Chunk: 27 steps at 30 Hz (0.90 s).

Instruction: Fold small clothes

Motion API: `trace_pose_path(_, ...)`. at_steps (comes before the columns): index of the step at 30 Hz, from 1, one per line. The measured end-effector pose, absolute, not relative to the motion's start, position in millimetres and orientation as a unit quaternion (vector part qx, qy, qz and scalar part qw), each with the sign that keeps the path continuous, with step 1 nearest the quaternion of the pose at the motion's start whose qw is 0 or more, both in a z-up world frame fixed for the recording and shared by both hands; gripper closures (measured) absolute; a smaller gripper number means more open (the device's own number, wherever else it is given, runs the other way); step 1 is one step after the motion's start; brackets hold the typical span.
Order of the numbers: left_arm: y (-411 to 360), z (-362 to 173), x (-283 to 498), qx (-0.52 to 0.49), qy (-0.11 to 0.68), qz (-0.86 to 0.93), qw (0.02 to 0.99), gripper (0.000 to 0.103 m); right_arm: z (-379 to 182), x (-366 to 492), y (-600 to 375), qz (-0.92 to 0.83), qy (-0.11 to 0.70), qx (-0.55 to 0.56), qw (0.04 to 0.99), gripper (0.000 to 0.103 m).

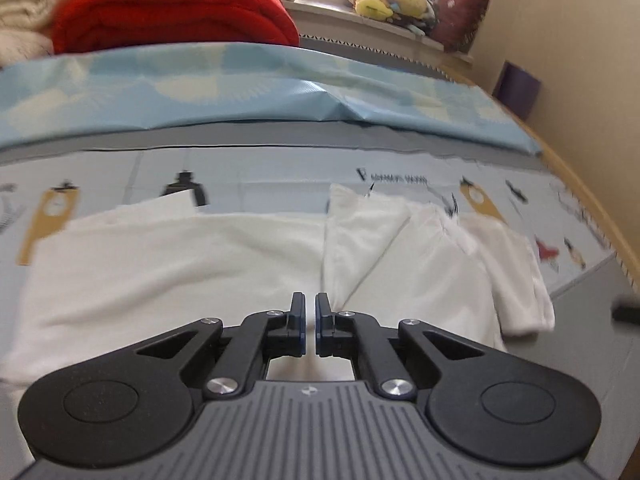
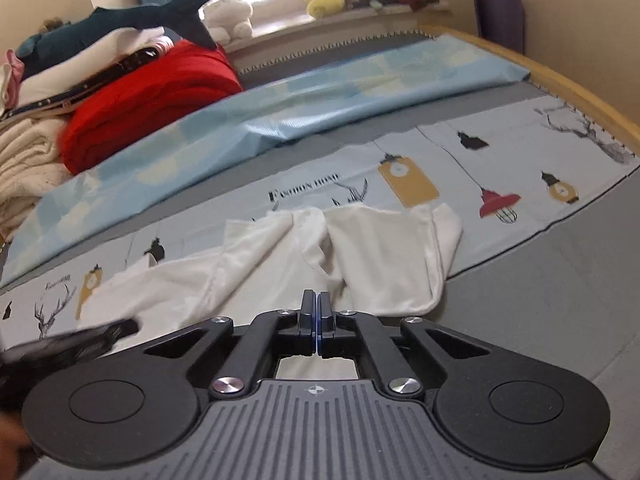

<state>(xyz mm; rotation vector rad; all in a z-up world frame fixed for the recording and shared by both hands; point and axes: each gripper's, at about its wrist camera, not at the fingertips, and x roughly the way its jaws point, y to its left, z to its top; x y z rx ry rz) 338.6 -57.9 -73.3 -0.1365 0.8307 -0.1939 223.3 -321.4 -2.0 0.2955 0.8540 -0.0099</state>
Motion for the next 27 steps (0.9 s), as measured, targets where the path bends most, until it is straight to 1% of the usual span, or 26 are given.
trace_pose_path(1,-59.0,-79.9,349.2,-0.077,0.404,-0.094,0.907,0.094,-5.0,225.5,-322.2,-0.002,0.421,0.14,0.896,0.1)
trace_pose_path(3,-60.1,-93.4,369.9,-0.099,0.406,-0.092,0.904,0.079,-11.6,229.1,-324.1,-0.002,0.437,0.133,0.89,0.1)
trace_pose_path(5,-60.8,-105.1,386.4,-0.118,0.413,-0.094,0.898,0.072,-16.2,231.6,-324.9,-0.002,0.447,0.128,0.885,0.1)
trace_pose_path(7,-62.7,-114.9,400.0,-0.13,0.43,-0.101,0.888,0.072,-19.3,234.3,-325.1,-0.002,0.453,0.127,0.882,0.1)
trace_pose_path(11,-68.9,-127.6,415.0,-0.149,0.438,-0.126,0.877,0.072,-23.5,240.6,-321.1,-0.003,0.46,0.126,0.879,0.1)
trace_pose_path(13,-74.4,-133.2,417.1,-0.15,0.442,-0.141,0.873,0.073,-26.3,243.3,-315.7,-0.001,0.463,0.123,0.878,0.1)
trace_pose_path(14,-77.4,-136.2,418.9,-0.147,0.444,-0.148,0.871,0.078,-27.7,244.5,-312.4,0.0,0.465,0.121,0.877,0.1)
trace_pose_path(15,-78.7,-137.1,418.7,-0.142,0.444,-0.153,0.871,0.098,-29.4,245.7,-308.6,0.003,0.467,0.118,0.876,0.1)
trace_pose_path(18,-70.6,-128.0,415.5,-0.128,0.428,-0.158,0.881,0.099,-33.9,249.1,-297.5,0.007,0.475,0.104,0.874,0.1)
trace_pose_path(21,-33.1,-103.3,411.1,-0.145,0.404,-0.13,0.894,0.099,-35.2,252.2,-287.3,0.009,0.479,0.091,0.873,0.1)
trace_pose_path(24,33.7,-78.6,399.0,-0.164,0.375,-0.064,0.91,0.099,-32.9,253.5,-277.2,0.015,0.479,0.082,0.874,0.1)
trace_pose_path(27,109.0,-67.8,375.0,-0.168,0.357,0.024,0.918,0.099,-29.1,253.7,-266.6,0.026,0.479,0.077,0.874,0.1)
